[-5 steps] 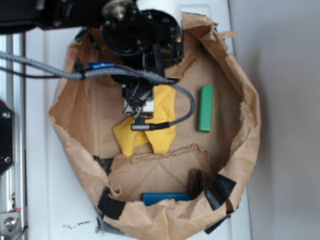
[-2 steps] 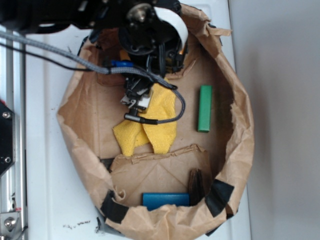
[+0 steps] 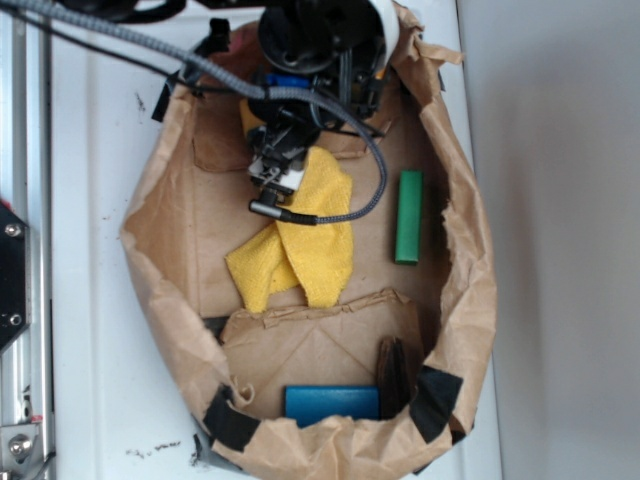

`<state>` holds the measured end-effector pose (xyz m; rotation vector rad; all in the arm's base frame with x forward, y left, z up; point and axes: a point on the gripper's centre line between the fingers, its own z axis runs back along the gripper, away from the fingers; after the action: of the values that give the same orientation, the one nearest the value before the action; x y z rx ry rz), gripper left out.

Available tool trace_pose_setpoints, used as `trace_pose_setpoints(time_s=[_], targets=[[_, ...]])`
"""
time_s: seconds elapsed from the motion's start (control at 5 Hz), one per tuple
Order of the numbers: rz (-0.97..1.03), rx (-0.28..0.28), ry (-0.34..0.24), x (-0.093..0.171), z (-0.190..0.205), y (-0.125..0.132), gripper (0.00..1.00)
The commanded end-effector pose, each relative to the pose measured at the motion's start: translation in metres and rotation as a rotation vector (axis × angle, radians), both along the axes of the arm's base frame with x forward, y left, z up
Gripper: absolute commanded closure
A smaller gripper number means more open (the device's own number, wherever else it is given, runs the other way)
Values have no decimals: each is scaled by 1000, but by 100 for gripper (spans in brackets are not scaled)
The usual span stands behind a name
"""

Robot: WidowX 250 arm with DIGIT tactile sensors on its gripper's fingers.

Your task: Grab the green sponge.

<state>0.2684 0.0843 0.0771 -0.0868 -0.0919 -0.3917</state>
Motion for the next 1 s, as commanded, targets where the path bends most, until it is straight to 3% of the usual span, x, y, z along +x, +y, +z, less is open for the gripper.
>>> trace_pose_setpoints(time_s=[0.0, 0.2, 0.8], targets=[[65, 3, -25, 6, 41, 23, 0], [82, 24, -16, 11, 30, 26, 0], [79, 119, -87, 10, -18, 28, 0]])
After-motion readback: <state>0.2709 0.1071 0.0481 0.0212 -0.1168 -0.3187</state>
